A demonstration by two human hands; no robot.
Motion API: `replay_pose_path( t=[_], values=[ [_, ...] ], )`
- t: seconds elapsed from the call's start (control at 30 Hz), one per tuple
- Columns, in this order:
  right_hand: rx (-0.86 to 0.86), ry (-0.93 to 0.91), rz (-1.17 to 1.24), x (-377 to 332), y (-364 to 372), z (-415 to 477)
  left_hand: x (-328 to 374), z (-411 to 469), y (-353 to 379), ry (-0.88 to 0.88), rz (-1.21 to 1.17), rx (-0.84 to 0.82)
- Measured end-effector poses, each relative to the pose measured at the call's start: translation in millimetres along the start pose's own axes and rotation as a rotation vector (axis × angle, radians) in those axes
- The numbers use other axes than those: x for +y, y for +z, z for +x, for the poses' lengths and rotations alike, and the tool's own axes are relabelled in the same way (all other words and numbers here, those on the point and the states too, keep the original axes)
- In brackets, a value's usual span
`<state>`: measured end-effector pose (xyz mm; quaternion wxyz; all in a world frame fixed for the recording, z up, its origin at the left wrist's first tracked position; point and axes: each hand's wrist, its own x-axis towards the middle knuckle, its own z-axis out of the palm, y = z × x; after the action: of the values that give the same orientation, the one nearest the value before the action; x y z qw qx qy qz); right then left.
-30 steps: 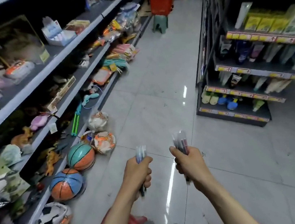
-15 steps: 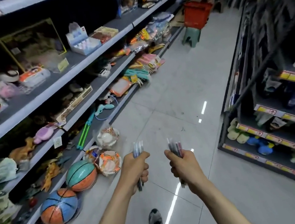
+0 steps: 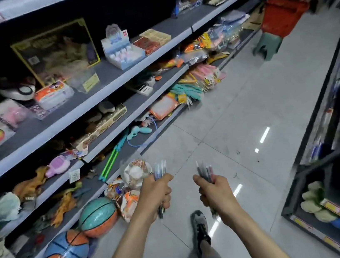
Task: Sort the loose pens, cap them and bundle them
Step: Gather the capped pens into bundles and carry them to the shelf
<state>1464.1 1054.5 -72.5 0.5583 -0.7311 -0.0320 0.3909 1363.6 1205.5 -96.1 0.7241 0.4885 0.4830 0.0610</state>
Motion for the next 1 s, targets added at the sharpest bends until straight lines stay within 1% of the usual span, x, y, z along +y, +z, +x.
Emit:
replay_pose_path(
  t=[0.3, 0.57, 0.67, 0.8, 1.0],
  values=[
    [-0.264, -0.031, -0.147, -103, 27, 158, 94, 87, 16, 0.033, -0.141, 0.258],
    [-0.467, -0.074, -0.267, -160, 93, 242, 150, 137, -19, 0.095, -0.220, 0.422],
    [-0.509, -0.089, -0.287, -179, 125, 270, 165, 161, -41, 0.114, -0.223, 0.458],
    [-0.539, -0.093, -0.256, -202, 170, 305, 192, 197, -73, 0.118, -0.220, 0.523],
    [-0.556, -0.064, -0.262, -226, 227, 356, 234, 246, -108, 0.131, -0.245, 0.486]
  ],
)
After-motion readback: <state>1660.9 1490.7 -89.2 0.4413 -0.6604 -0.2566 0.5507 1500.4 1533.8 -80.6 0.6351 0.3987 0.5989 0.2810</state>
